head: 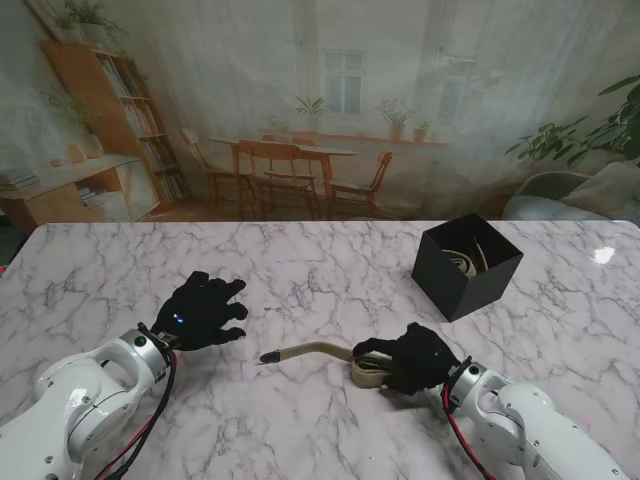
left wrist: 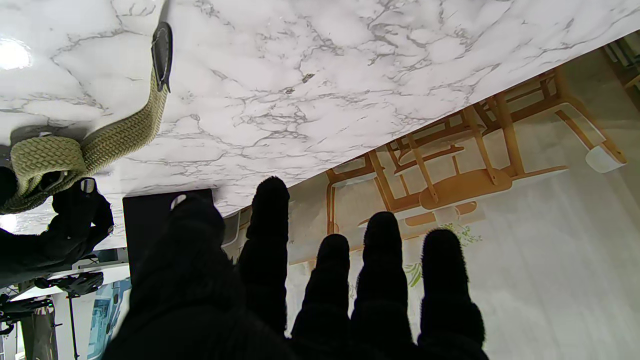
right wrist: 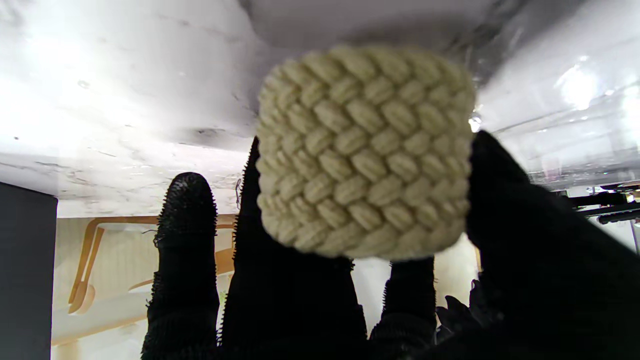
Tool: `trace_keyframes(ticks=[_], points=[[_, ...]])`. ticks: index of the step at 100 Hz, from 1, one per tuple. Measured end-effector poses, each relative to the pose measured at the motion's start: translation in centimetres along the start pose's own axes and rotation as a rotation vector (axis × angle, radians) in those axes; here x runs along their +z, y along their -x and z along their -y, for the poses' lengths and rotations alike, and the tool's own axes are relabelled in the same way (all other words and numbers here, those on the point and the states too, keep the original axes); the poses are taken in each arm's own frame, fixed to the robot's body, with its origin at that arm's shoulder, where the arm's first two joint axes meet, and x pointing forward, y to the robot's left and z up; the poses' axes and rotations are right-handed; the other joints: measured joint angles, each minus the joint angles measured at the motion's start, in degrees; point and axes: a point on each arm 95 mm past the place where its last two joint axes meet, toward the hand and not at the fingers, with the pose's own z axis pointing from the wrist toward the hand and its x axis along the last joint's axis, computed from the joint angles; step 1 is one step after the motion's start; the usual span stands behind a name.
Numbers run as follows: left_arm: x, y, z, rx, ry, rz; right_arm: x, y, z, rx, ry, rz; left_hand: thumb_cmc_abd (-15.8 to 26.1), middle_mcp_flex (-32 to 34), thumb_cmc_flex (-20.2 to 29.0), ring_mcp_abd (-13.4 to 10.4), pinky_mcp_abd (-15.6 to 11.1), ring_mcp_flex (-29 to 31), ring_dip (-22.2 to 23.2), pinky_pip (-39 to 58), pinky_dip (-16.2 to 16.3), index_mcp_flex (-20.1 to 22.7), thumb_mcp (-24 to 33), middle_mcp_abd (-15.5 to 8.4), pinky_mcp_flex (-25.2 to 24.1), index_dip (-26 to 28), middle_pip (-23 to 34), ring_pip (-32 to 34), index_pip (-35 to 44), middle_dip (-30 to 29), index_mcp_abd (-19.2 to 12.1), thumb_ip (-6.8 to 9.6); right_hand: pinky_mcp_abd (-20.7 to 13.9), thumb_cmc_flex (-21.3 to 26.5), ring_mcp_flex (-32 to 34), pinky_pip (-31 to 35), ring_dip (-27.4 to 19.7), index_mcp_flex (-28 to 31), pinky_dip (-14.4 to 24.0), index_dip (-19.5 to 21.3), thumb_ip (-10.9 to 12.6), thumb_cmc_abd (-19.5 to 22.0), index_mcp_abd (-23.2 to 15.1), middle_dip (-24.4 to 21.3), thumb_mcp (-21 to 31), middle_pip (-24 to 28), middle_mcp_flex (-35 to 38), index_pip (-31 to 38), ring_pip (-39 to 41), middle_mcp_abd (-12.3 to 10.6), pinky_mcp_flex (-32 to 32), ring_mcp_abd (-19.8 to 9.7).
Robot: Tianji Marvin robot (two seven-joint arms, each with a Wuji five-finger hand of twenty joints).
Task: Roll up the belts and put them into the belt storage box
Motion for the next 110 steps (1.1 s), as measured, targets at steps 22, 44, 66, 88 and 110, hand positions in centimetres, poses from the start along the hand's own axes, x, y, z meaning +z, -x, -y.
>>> trace_keyframes(ticks=[22,44,66,88,110], points=[[-0.09,0.03,-0.01,0.002,0.000,0.002,0.11,-0.11,0.06,0.010,0.014,0.000,0.0,0.0,0.0,0.0,0.0,0.0,0.0,0.0,0.0,0.0,0.0,0.0,0.0,0.0,0.0,0.0,0.0,0.0,0.0,0.00,2.2,0.2,2.5,0.2,2.1,7.0,0.0,-0.1,2.0,3.9,-4.1,1.0,-0.1,0.7,2.2,-3.1,4.3,2.6,0.6,3.2],[-0.18,0.04,-0.02,0.005,0.002,0.003,0.41,-0.24,-0.25,0.001,-0.015,-0.001,0.0,0.0,0.0,0.0,0.0,0.0,0.0,0.0,0.0,0.0,0.0,0.0,0.0,0.0,0.0,0.0,0.0,0.0,0.0,0.00,4.9,2.4,3.5,0.2,3.0,9.8,0.0,-0.5,2.1,7.4,-4.2,1.4,-2.1,0.8,2.9,-5.0,5.6,4.7,1.5,5.6],[-0.27,0.11,-0.05,0.008,0.002,0.006,0.45,-0.30,-0.23,0.048,-0.027,0.021,0.0,0.0,0.0,0.0,0.0,0.0,0.0,0.0,0.0,0.0,0.0,0.0,0.0,0.0,0.0,0.0,0.0,0.0,0.0,0.00,5.6,3.0,6.6,1.8,4.8,1.1,0.1,0.7,2.7,10.4,-2.4,0.7,-2.4,3.6,4.3,-1.0,13.1,6.8,5.2,9.0],[-0.35,0.15,-0.09,0.010,0.003,0.008,0.52,-0.53,-0.08,0.041,-0.029,0.026,0.0,0.0,0.5,0.0,0.0,0.0,0.0,0.0,0.0,0.0,0.0,0.0,0.0,0.1,0.0,0.0,0.0,0.0,0.0,0.00,7.6,4.4,6.8,1.8,5.0,10.8,0.0,0.6,2.9,14.5,-4.9,-0.5,-4.4,4.9,4.4,-2.4,16.1,7.7,4.6,10.2],[-0.36,0.12,-0.12,0.009,0.006,0.007,0.57,-0.62,0.04,0.012,-0.030,-0.003,0.0,0.0,0.5,0.0,0.0,0.0,0.0,0.0,0.0,0.0,0.0,0.0,0.0,0.1,0.0,0.0,0.0,0.0,0.0,0.00,7.8,5.8,6.8,-1.0,6.5,21.7,-0.1,4.4,4.0,15.2,-4.5,0.9,-6.7,5.6,4.3,4.1,16.4,8.2,0.8,10.8]])
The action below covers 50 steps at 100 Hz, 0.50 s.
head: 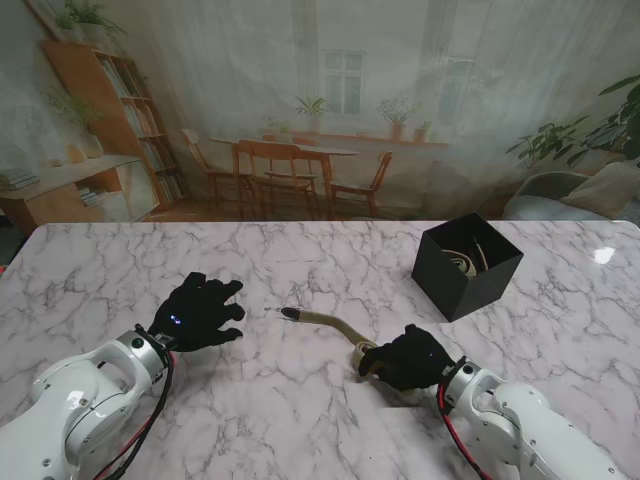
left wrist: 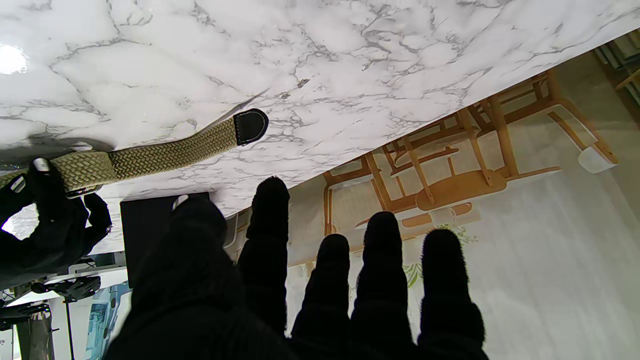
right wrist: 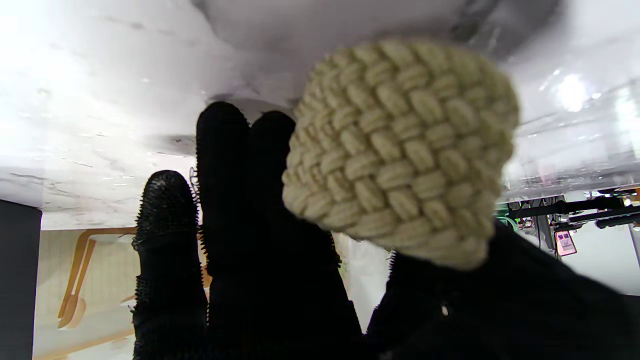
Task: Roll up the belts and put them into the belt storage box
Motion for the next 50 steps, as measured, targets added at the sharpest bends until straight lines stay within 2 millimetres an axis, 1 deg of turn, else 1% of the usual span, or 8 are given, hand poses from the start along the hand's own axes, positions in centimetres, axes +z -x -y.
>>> trace_keyframes(ticks=[2,7,14,16,24,28,40,50], points=[[0.0,0.0,0.0,0.000,0.000,0.000,0.0,0.0,0.0,0.003,0.000,0.001,0.0,0.0,0.0,0.0,0.0,0.0,0.0,0.0,0.0,0.0,0.0,0.0,0.0,0.0,0.0,0.0,0.0,0.0,0.0,0.00,-0.1,0.0,0.0,-0.2,0.0,0.0,0.0,-1.6,-0.2,-0.1,1.7,0.0,0.0,0.0,0.0,1.3,0.0,0.0,-0.3,0.0],[0.0,0.0,0.0,-0.001,0.000,-0.001,0.0,0.0,0.0,0.007,0.000,0.001,0.0,0.0,0.0,0.0,0.0,0.0,0.0,0.0,0.0,0.0,0.0,0.0,0.0,0.0,0.0,0.0,0.0,0.0,0.0,0.00,-1.1,-0.9,0.0,-0.7,0.0,-0.2,0.0,-7.3,-2.6,-1.6,5.2,0.0,0.6,0.0,0.3,6.9,0.0,-0.7,-1.1,-0.6],[0.0,-0.1,0.0,-0.002,0.001,-0.003,0.0,0.0,-0.1,-0.011,-0.005,-0.001,0.0,0.0,0.0,0.0,0.0,0.0,0.0,0.0,0.0,0.0,0.0,0.0,0.0,0.0,0.0,0.0,0.0,0.0,0.0,0.00,-3.0,-6.2,-0.2,-0.7,0.0,-0.9,0.1,-7.9,-3.0,-2.2,6.6,0.0,2.1,0.3,0.9,9.2,-0.2,-3.9,-1.6,-3.8],[0.1,-0.1,0.0,-0.002,0.001,-0.003,-0.1,0.0,-0.1,-0.022,-0.009,-0.003,0.0,0.0,0.0,0.0,0.0,0.0,0.0,0.0,0.0,0.0,0.0,0.0,0.0,0.0,0.0,0.0,0.0,0.0,0.0,0.00,-3.7,-8.2,-0.7,-0.7,-0.2,-0.5,0.1,-7.2,-2.8,-2.2,6.9,0.0,2.6,0.4,0.9,9.1,-0.2,-4.8,-1.7,-4.9],[0.1,-0.1,0.0,-0.004,0.003,-0.005,-0.3,-0.1,-0.4,-0.069,-0.036,-0.013,0.0,0.0,0.0,0.0,0.0,0.0,0.0,0.0,0.0,0.0,0.0,0.0,0.0,0.0,0.0,0.0,0.0,0.0,0.0,0.00,-5.4,-14.9,-2.7,-0.6,-0.8,-0.4,0.1,0.4,2.4,-2.2,9.6,-0.5,4.0,0.6,0.6,5.3,-1.6,-7.6,-3.0,-7.7],[0.1,-0.2,0.0,-0.005,0.005,-0.006,-0.4,-0.1,-0.6,-0.073,-0.056,-0.015,0.0,0.0,0.0,0.0,0.0,0.0,0.0,0.0,0.0,0.0,0.0,0.0,0.0,0.0,0.0,0.0,0.0,0.0,0.0,0.00,-6.8,-17.1,-4.3,-0.6,-1.0,-0.4,0.1,2.8,3.3,-2.2,10.9,-0.7,3.9,0.6,-0.4,3.0,-1.6,-8.2,-3.9,-8.4],[0.2,-0.3,0.0,-0.009,0.008,-0.011,-0.5,-0.1,-1.2,-0.075,-0.121,-0.037,0.0,0.0,0.0,0.0,0.0,0.0,0.0,0.0,0.0,0.0,0.0,0.0,0.0,0.0,0.0,0.0,0.0,0.0,0.0,0.00,-10.3,-20.3,-8.8,-0.6,-2.9,-2.3,0.1,4.3,4.5,-0.8,13.2,-2.5,1.8,-1.1,-3.7,0.1,-2.2,-9.5,-6.6,-10.7],[0.3,-0.3,0.0,-0.011,0.010,-0.011,-0.8,0.0,-1.8,-0.087,-0.171,-0.052,0.0,0.0,0.0,0.0,0.0,0.0,0.0,0.0,0.0,0.0,0.0,0.0,0.0,0.0,0.0,0.0,0.0,0.0,0.0,0.00,-12.3,-20.5,-12.6,-1.4,-4.6,-5.7,0.1,4.9,5.5,0.2,15.9,-4.7,1.3,-4.7,-7.0,-2.7,-4.5,-10.0,-8.7,-12.1]])
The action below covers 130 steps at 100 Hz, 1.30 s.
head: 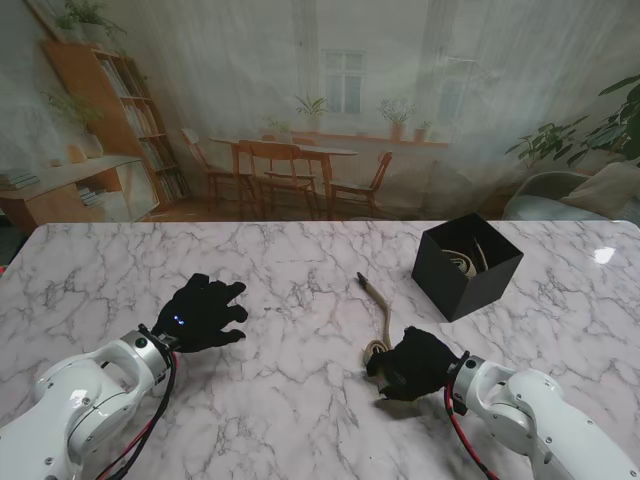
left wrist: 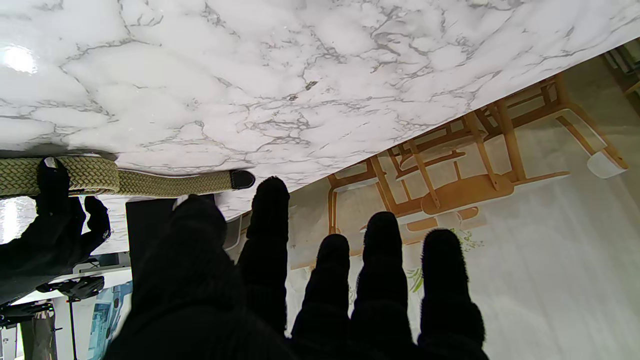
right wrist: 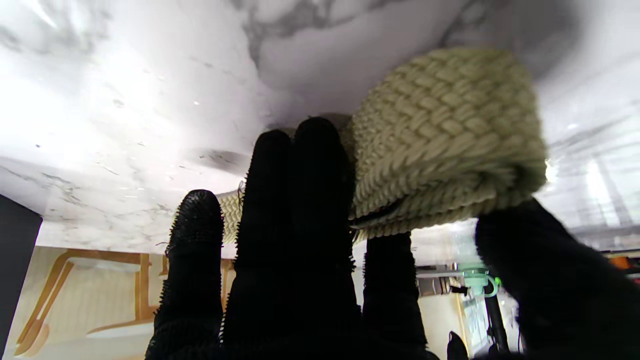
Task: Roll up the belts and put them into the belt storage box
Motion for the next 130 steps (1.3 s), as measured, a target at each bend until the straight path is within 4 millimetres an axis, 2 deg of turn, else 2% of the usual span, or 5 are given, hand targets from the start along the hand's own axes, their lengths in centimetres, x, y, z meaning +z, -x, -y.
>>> trace_keyframes(ticks=[41,61,76,104,130], points=[[0.0,0.1,-0.1,-0.003,0.014,0.001,-0.8,-0.4,-0.7,0.011,-0.074,-0.031,0.0,0.0,0.0,0.0,0.0,0.0,0.0,0.0,0.0,0.0,0.0,0.0,0.0,0.0,0.0,0.0,-0.2,0.0,0.0,0.00,-0.5,-0.1,-8.4,-2.7,-7.0,-3.7,0.1,1.6,7.1,-8.1,1.6,-5.7,24.1,-4.7,-8.1,-4.9,-13.0,4.6,-3.4,0.5],[0.1,0.1,0.0,-0.002,0.017,0.000,-0.9,-0.6,-0.8,0.059,-0.089,-0.017,0.0,0.0,0.0,0.0,0.0,0.0,0.0,0.0,0.0,0.0,0.0,0.0,0.0,0.0,0.0,0.0,-0.2,0.0,0.0,0.00,1.5,-4.9,-9.4,-4.4,-7.8,-4.1,0.1,-0.8,15.5,8.6,9.3,-6.3,21.9,-7.0,-8.4,-8.8,-14.8,6.4,-5.7,2.5],[0.1,0.1,0.0,-0.002,0.017,-0.001,-0.9,-0.8,-0.9,0.071,-0.094,-0.004,0.0,0.0,0.0,0.0,0.0,0.0,0.0,0.0,0.0,0.0,0.0,0.0,0.0,0.0,0.0,0.0,-0.2,0.0,0.0,0.00,1.5,-3.6,-9.4,-4.6,-7.7,-2.4,0.6,-1.5,15.5,11.9,9.4,-7.9,20.7,-9.6,-6.9,-9.9,-15.8,6.8,-6.1,2.8],[0.1,0.1,-0.1,-0.001,0.016,0.001,-0.8,-1.1,-1.3,-0.102,-0.112,-0.004,0.0,0.0,0.0,0.0,0.0,0.0,0.0,0.0,0.0,0.0,0.0,0.0,0.0,0.0,0.0,0.0,-0.2,0.0,0.0,0.00,-0.8,21.7,-6.8,-2.3,-9.3,-2.7,0.7,-2.1,6.6,-11.7,9.4,-12.0,27.5,-17.2,-2.6,-8.0,-15.8,4.0,-0.1,1.3],[0.1,0.1,-0.1,-0.001,0.018,0.000,-0.9,-0.8,-1.2,-0.154,-0.097,-0.018,0.0,0.0,0.0,0.0,0.0,0.0,0.0,0.0,0.0,0.0,0.0,0.0,0.0,0.0,0.0,0.0,-0.3,0.0,0.0,0.00,-4.4,24.4,-2.9,-1.6,-9.4,-3.6,0.7,-0.9,0.6,-16.4,3.6,-10.6,22.7,-16.2,-0.9,-5.1,-15.8,-3.2,4.2,-4.2]])
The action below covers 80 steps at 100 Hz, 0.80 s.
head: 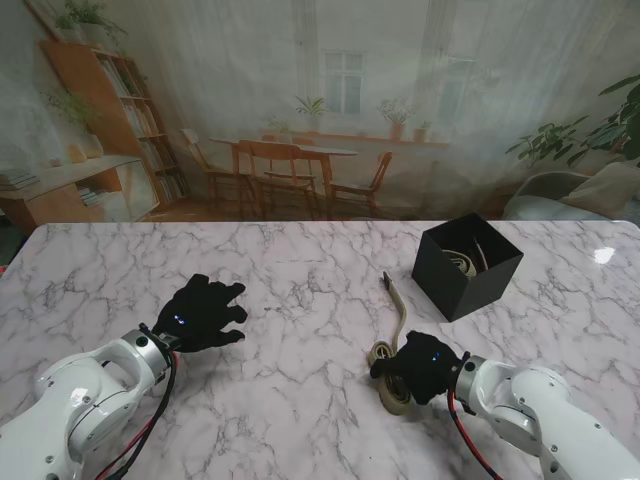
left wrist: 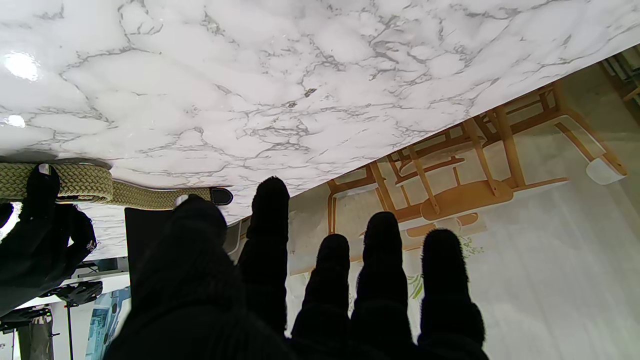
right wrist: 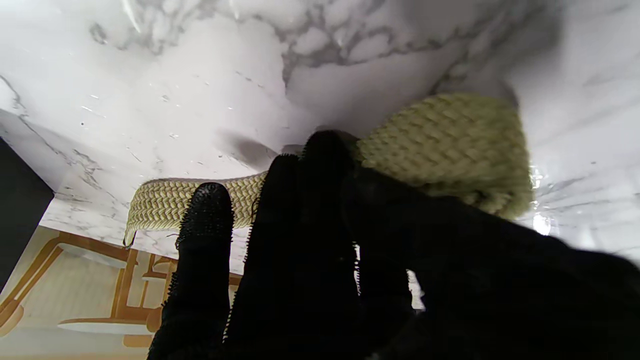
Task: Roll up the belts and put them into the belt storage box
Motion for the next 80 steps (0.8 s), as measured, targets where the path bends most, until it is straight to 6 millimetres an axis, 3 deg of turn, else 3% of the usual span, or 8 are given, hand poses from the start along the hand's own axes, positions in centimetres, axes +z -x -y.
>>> trace_keyframes(ticks=[8,20,28,37,44,54,67,80], points=[[0.0,0.0,0.0,0.000,0.000,0.000,0.0,0.0,0.2,-0.021,0.018,0.001,0.0,0.0,0.0,0.0,0.0,0.0,0.0,0.0,0.0,0.0,0.0,0.0,0.0,0.0,0.0,0.0,0.0,0.0,0.0,0.00,-0.6,-0.3,1.7,0.6,0.0,0.5,0.0,0.2,-4.4,-2.9,-1.8,1.4,-4.1,0.5,2.0,0.9,1.7,-3.0,1.3,-1.4],[0.0,0.0,0.0,0.000,0.001,-0.001,0.0,0.1,0.6,-0.022,0.042,0.006,0.0,0.0,0.0,0.0,0.0,0.0,0.0,0.0,0.0,0.0,0.0,0.0,0.0,0.0,0.0,0.0,-0.1,0.0,0.0,0.00,-0.7,-0.8,3.3,1.2,0.0,1.1,0.0,-2.7,-6.1,-2.9,-5.7,4.2,-8.3,1.4,4.0,5.2,2.9,-5.2,1.8,-2.1],[0.0,0.0,-0.1,0.000,0.002,-0.002,0.0,0.2,0.8,-0.011,0.049,0.015,0.0,0.0,0.0,0.0,0.0,0.0,0.0,0.0,0.0,0.0,0.0,0.0,0.0,0.0,0.0,0.0,-0.1,0.0,0.0,0.00,1.7,-1.5,3.4,1.3,1.1,1.7,0.0,-3.4,-6.7,-2.9,-9.7,5.4,-11.3,6.3,2.9,7.3,2.9,-5.4,1.5,-1.8],[0.1,-0.1,-0.1,0.000,0.003,-0.003,0.0,0.2,1.0,0.019,0.057,0.026,0.0,0.0,0.0,0.0,0.0,0.0,0.0,0.0,0.0,0.0,0.0,0.0,0.0,0.0,0.0,0.0,-0.1,0.0,0.0,0.00,6.2,-2.2,2.2,1.6,3.3,3.6,0.0,-3.4,-6.7,-2.6,-12.3,6.3,-13.0,10.2,0.3,7.4,2.9,-2.7,0.3,1.9],[0.1,-0.1,-0.1,0.000,0.003,-0.003,0.1,0.2,1.1,0.055,0.067,0.034,0.0,0.0,0.0,0.0,0.0,0.0,0.0,0.0,0.0,0.0,0.0,0.0,0.0,0.0,0.0,0.0,-0.1,0.0,0.0,0.00,9.4,-2.5,0.2,1.6,3.9,5.3,0.0,-3.4,-6.6,-2.4,-13.6,7.0,-13.4,13.0,-4.6,5.3,2.2,1.0,-0.8,4.6],[0.1,-0.1,-0.1,-0.001,0.005,-0.004,0.1,0.2,1.2,0.073,0.069,0.039,0.0,0.0,0.0,0.0,0.0,0.0,0.0,0.0,0.0,0.0,0.0,0.0,0.0,0.0,0.0,0.0,-0.2,0.0,0.0,0.00,10.2,-2.5,-3.6,1.6,4.3,5.8,0.0,-4.7,-6.4,-2.4,-15.4,6.2,-13.4,14.5,-14.9,5.0,1.9,7.1,-1.4,7.2],[0.1,-0.1,-0.2,-0.001,0.007,-0.006,0.2,0.2,1.3,0.117,0.048,0.046,0.0,0.0,0.0,0.0,0.0,0.0,0.0,0.0,0.0,0.0,0.0,0.0,0.0,0.0,0.0,0.0,-0.2,0.0,0.0,0.00,11.0,-2.4,-8.4,0.4,2.7,7.3,0.0,-6.0,-6.1,-2.5,-16.6,3.1,-13.3,8.1,-25.9,4.9,-1.2,13.7,-1.5,10.7],[0.1,-0.2,-0.2,-0.001,0.008,-0.007,0.3,0.0,1.3,0.137,0.044,0.058,0.0,0.0,0.0,0.0,0.0,0.0,0.0,0.0,0.0,0.0,0.0,0.0,0.0,0.0,0.0,0.0,-0.2,0.0,0.0,0.00,11.5,-2.4,-9.9,0.0,1.9,8.1,0.0,-6.1,-6.1,-2.5,-16.7,-2.5,-13.3,-5.4,-27.2,4.9,-1.3,16.7,-1.5,12.1]])
